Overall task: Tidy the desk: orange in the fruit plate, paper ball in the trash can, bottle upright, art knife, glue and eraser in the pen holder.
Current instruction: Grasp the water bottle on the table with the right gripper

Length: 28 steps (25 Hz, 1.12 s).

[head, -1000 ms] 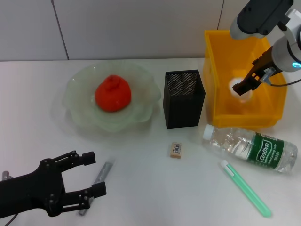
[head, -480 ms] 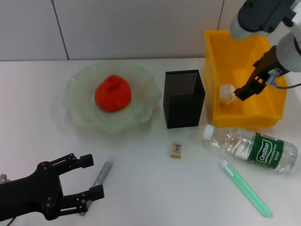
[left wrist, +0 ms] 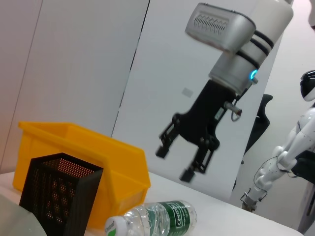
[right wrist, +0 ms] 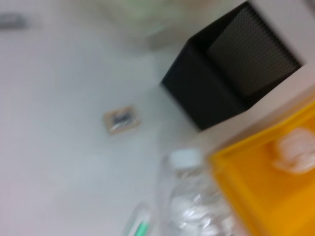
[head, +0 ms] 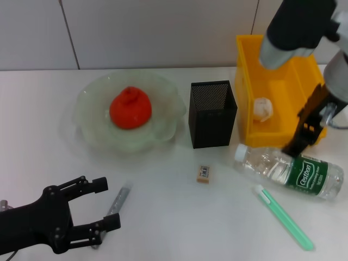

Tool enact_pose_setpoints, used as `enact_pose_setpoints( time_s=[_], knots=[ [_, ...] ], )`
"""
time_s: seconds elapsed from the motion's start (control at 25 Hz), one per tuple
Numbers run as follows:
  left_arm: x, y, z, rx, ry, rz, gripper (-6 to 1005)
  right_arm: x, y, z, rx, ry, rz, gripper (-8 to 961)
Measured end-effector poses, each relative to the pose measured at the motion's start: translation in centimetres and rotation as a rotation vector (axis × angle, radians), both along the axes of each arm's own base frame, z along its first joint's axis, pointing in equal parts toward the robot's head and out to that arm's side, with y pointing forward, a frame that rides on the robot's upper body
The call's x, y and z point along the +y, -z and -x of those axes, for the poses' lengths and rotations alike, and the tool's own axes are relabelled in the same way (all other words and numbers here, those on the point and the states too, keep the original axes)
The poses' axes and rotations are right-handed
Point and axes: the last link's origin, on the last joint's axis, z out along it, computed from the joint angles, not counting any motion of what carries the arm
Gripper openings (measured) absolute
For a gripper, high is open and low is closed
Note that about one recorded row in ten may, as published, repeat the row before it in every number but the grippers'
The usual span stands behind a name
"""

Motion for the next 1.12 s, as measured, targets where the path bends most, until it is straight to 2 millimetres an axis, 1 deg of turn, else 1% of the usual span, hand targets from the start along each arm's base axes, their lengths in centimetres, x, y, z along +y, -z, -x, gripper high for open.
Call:
enact_pose_setpoints(
  time_s=[0.16, 0.32, 0.76, 0.96, 1.12],
  knots=[
    [0.1, 0.0, -0.1, 0.0, 0.002, -0.002, 864, 0.3, 1.2, -0.9, -0.031, 0.052, 0.072, 840],
    [0.1, 0.0, 0.0, 0.001, -0.001, -0.003, 864, 1.0, 2.3, -1.6, -0.03, 0.047, 0.07, 839],
    [0.1, 0.2, 0.0, -0.002, -0.01, -0.008, 863, 1.1, 6.5, -3.9, -0.103, 0.026, 0.092, 832],
    [0.2, 0.2, 0.0, -0.001, -0.011, -0.01, 863, 1.4, 7.2, -4.1, -0.107, 0.019, 0.066, 826],
    [0.3, 0.3, 0.0, 0.004, -0.015, -0.013, 863, 1.7, 7.5, -4.7, -0.101, 0.034, 0.045, 822]
  ],
)
